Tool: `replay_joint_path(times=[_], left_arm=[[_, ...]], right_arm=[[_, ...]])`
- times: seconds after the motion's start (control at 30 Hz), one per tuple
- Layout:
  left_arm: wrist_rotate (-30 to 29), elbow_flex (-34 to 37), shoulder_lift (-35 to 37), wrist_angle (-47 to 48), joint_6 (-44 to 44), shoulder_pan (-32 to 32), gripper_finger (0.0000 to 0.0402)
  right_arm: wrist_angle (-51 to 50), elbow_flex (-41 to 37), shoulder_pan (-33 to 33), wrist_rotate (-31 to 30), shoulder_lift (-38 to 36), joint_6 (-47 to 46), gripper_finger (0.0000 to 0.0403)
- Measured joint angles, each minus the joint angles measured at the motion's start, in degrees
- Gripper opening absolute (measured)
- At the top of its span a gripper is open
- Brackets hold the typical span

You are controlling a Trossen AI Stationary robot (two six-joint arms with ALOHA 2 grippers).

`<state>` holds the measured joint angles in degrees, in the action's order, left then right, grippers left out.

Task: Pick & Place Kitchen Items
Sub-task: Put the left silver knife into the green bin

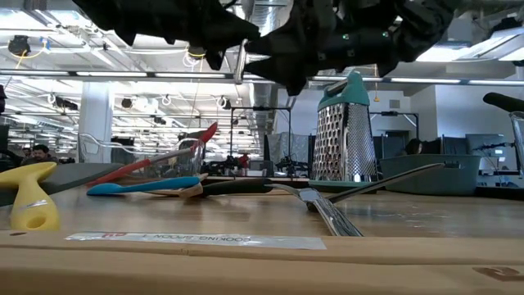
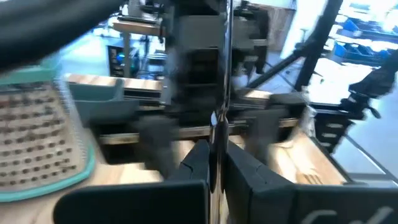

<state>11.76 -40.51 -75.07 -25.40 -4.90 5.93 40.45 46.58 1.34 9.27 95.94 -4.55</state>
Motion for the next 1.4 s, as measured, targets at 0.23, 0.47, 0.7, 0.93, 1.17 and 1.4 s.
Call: replay_joint_path(times=[0.23,0.47,0.7,0.93,1.17,1.4], left_arm=[[0.3,0.0,0.0,0.2,0.0,-0.1,0.0001],[0.3,0.0,0.0,0.1,0.0,-0.1,0.0001],[0.2,0.0,0.0,-0.4,-0.1,-0.8,0.0001],[-1.0,0.0,0.0,-2.2,0.0,-2.2,0.0001],[-1.3,0.0,-3.1,-5.4,-0.1,-2.7,0.0001],[-1.2,-0.1,-4.8,-9.5,-1.2,-2.4,0.0001]], right_arm=[[-1.1,0.0,0.2,2.2,0.0,0.0,0.0215],[3.1,0.0,-0.1,1.2,-0.1,-0.3,0.0195],[3.6,0.0,-0.4,1.2,-0.1,-0.5,0.0175],[4.0,0.1,-0.4,1.2,-0.1,-0.5,0.0172],[5.0,0.1,-0.4,1.2,-0.1,-0.5,0.0167],[4.3,0.1,-0.6,1.2,-0.1,-0.4,0.0143]])
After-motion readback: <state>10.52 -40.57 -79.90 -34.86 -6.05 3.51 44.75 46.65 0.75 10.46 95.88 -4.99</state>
